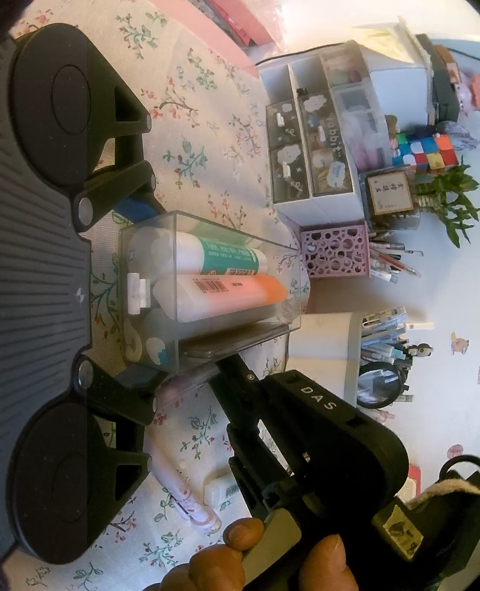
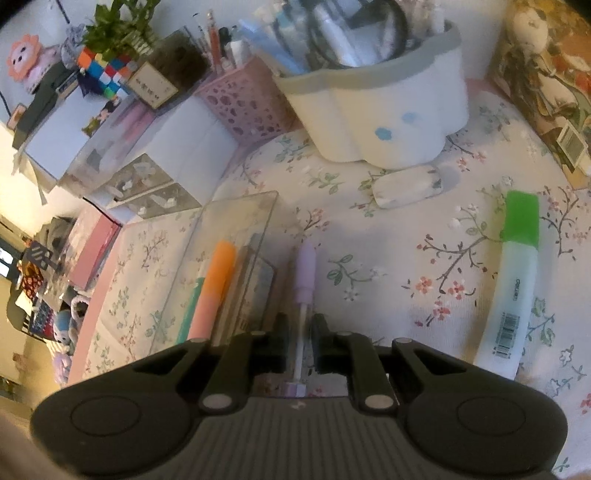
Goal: Organize stationery
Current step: 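Grasp the lilac-capped clear pen with the right gripper, then carry the lilac pen into the tray beside the orange highlighter and release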
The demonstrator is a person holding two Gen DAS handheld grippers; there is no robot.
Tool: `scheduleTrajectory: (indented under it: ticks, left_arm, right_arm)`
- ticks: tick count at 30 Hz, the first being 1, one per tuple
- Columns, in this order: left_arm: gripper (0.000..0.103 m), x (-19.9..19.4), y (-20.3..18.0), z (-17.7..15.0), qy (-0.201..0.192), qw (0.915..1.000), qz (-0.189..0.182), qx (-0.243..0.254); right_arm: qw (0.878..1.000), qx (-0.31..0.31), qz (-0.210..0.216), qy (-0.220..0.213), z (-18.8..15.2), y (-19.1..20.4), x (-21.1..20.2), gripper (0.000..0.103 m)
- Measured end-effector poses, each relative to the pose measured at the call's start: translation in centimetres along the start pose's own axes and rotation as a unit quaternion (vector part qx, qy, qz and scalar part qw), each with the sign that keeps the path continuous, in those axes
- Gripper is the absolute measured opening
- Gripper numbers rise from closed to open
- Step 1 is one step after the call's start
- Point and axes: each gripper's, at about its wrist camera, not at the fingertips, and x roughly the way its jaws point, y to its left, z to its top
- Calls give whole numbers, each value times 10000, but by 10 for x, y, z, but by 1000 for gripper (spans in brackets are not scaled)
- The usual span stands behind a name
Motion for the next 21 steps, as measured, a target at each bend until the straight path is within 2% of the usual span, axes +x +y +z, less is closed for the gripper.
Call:
scheduleTrajectory:
  ticks: [3, 9, 16, 21]
  left_arm:
    - [72, 1, 2, 1, 26, 10000, -27, -62]
    - [72, 2, 5, 1, 41, 9999, -49, -110]
    - [72, 3, 5, 2, 51, 9999, -59, -134]
    - [72, 3, 5, 2, 55, 9999, -42, -152]
  right_arm:
    - [9999, 42, -115, -92, 0, -4, -6, 6]
    - [9974, 460, -48, -561, -1, -33, -35, 6]
    - [9840, 1275, -20, -1241, -8, -81, -74, 6]
    - [9801, 1501, -62, -1297, -16, -96, -80, 6]
